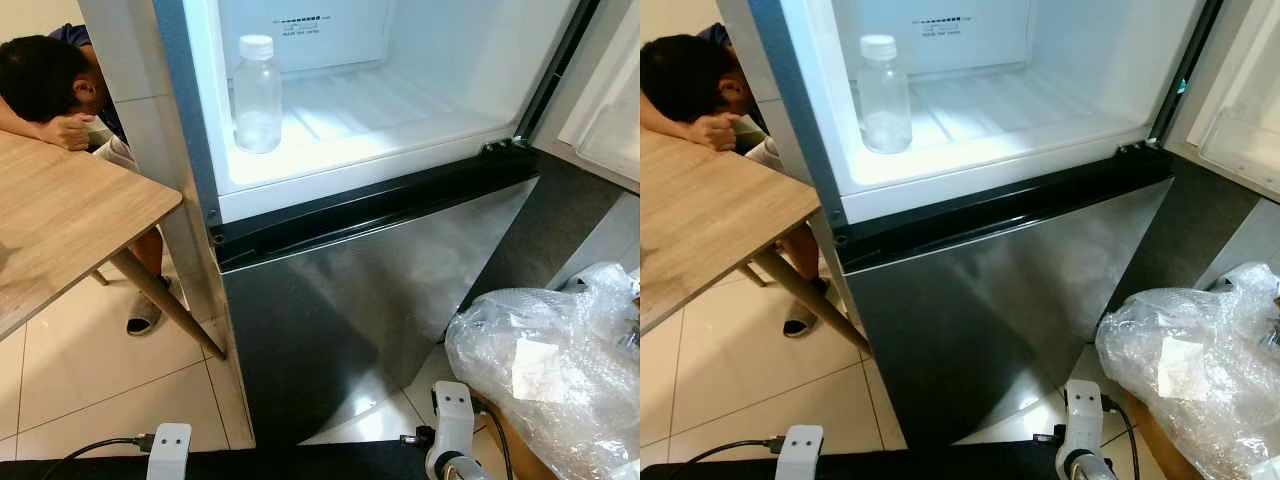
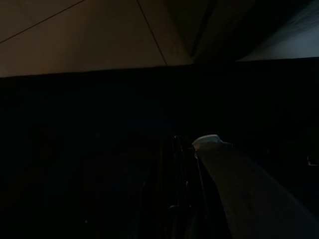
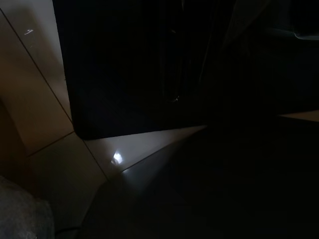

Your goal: Restocking fridge

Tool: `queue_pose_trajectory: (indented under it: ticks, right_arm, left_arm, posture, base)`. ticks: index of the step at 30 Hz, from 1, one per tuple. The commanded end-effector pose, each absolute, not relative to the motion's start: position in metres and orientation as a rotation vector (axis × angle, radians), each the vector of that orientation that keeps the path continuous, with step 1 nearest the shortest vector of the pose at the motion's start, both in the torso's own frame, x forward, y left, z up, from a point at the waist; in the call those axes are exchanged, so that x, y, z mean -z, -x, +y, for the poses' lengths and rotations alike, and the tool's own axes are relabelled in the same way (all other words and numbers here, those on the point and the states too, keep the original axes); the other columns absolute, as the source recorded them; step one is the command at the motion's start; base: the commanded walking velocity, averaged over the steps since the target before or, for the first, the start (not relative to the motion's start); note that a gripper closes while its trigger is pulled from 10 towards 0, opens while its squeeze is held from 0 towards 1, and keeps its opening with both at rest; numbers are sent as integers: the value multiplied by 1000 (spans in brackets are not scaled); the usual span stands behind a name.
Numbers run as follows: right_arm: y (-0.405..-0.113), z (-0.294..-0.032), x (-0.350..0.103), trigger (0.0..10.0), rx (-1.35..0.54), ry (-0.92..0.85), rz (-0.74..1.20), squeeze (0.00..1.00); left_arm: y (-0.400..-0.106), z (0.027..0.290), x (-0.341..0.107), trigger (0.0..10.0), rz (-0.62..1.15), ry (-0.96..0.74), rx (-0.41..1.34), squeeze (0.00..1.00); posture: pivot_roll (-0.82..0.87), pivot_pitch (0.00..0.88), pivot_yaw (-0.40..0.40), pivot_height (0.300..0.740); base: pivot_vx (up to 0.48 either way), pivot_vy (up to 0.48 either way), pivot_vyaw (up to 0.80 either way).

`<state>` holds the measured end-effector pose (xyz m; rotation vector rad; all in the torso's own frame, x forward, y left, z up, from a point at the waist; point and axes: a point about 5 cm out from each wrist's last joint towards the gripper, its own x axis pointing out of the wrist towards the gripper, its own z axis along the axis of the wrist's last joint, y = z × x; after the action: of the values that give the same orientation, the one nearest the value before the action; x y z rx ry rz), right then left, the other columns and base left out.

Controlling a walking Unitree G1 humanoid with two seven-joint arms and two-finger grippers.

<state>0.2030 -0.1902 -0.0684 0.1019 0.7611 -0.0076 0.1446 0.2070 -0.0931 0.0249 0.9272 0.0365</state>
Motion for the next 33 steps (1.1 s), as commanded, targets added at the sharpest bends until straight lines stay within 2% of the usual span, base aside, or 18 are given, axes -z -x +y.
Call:
queue_pose_trajectory:
  ticks: [1,11,33]
  right_arm:
    - [-196,-194,72,10000,17,-98,786,0]
    - [-196,-194,72,10000,14,-95,786,0]
    - [-197,-193,72,10000,4,-89,787,0]
  left_arm:
    - [-142,204,95,10000,931,-18,-24,0]
    - [-145,202,93,10000,910,-11,-15,0]
    - [-150,199,91,10000,884,-2,-9,0]
  posture:
    - [-102,35,-14,740]
    - [-101,38,-14,740]
    - [-101,39,-16,740]
  base:
    - [0,0,0]
    - [0,0,0]
    - [-307,0,0]
